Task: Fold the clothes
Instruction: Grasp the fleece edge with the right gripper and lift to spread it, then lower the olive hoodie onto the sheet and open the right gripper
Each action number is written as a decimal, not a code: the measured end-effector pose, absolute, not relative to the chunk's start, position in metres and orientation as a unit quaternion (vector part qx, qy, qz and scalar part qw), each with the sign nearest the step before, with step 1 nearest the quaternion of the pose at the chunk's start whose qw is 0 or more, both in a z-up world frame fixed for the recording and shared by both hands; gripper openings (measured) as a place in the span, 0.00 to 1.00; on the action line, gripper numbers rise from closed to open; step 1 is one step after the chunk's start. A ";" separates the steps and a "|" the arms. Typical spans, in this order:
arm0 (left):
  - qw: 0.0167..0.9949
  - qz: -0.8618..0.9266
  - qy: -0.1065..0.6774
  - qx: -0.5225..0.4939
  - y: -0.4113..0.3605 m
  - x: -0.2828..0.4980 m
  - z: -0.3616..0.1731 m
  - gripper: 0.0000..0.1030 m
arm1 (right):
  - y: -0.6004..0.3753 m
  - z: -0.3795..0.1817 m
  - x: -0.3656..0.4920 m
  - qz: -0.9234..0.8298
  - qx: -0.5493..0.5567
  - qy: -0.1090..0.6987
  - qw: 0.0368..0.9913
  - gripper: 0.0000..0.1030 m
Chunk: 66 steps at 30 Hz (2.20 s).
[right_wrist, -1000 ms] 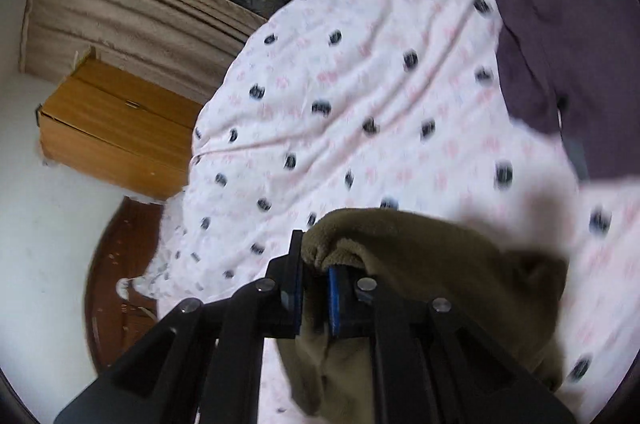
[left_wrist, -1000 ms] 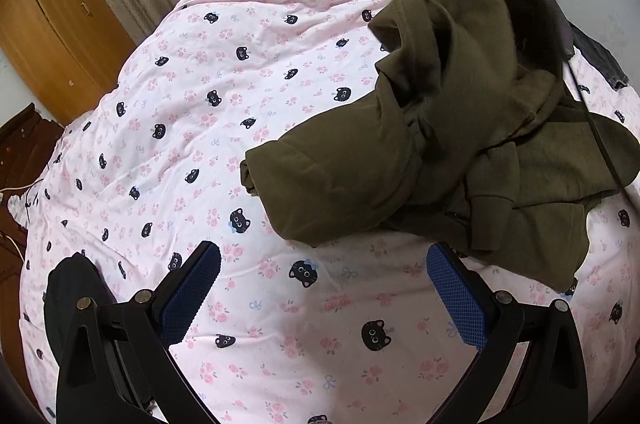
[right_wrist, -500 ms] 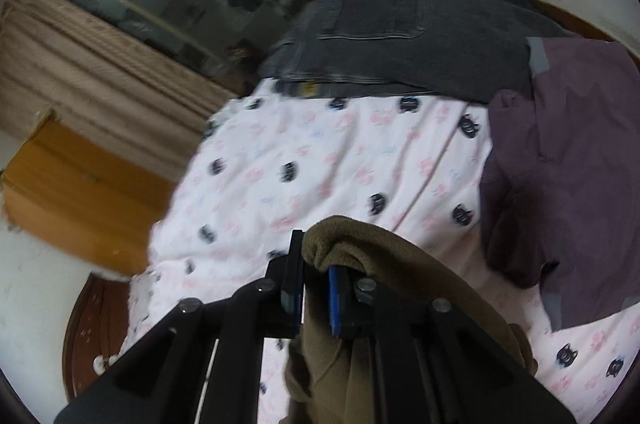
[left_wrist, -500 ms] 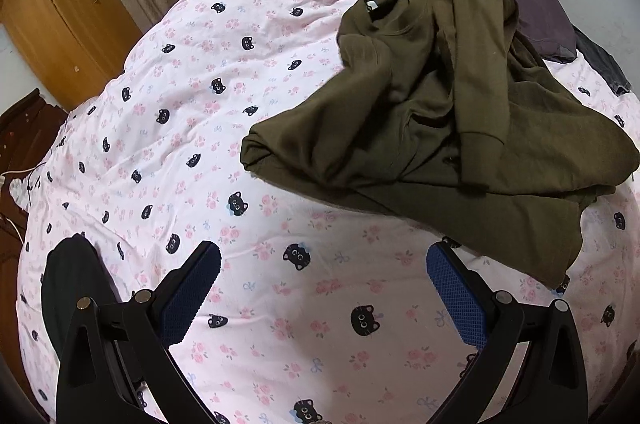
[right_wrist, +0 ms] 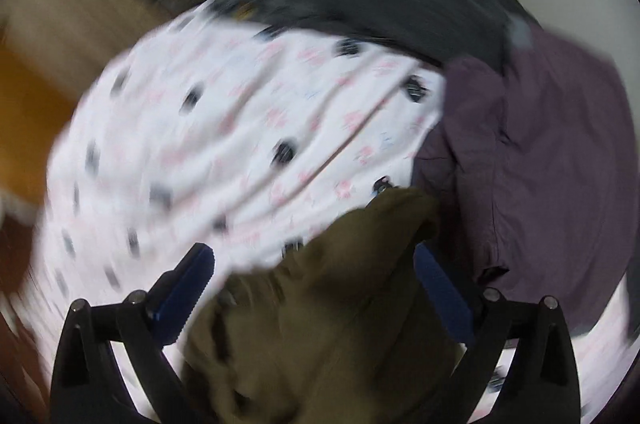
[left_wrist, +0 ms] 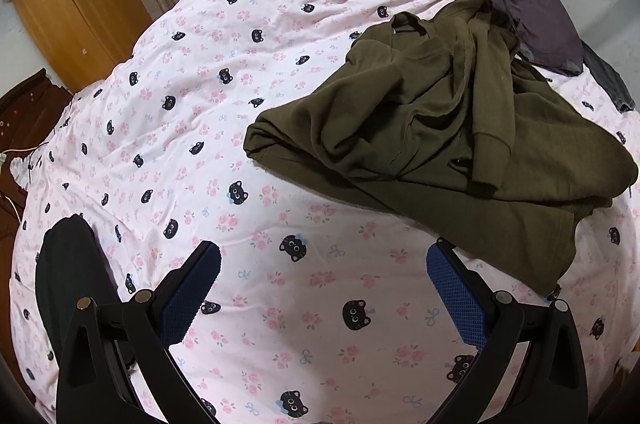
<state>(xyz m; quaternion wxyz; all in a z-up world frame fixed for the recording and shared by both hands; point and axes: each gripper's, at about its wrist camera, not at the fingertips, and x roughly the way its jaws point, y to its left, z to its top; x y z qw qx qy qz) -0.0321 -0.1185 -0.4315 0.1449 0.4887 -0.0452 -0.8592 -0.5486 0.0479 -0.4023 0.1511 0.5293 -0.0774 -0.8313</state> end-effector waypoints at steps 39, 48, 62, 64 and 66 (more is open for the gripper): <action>0.061 -0.865 -0.044 0.496 -0.086 0.019 -0.400 0.99 | 0.085 -0.513 -0.081 -0.755 0.590 -0.015 0.285 0.57; 0.045 -0.872 -0.044 0.485 -0.076 0.018 -0.392 0.99 | 0.106 -0.491 -0.092 -0.763 0.576 -0.065 0.287 0.56; 0.050 -0.872 -0.042 0.485 -0.077 0.020 -0.392 0.99 | 0.110 -0.514 -0.109 -0.749 0.592 -0.090 0.285 0.56; 0.050 -0.871 -0.040 0.486 -0.077 0.021 -0.393 0.99 | 0.109 -0.517 -0.111 -0.743 0.592 -0.102 0.295 0.47; 0.049 -0.871 -0.038 0.487 -0.076 0.022 -0.393 0.99 | 0.101 -0.517 -0.111 -0.738 0.590 -0.099 0.313 0.26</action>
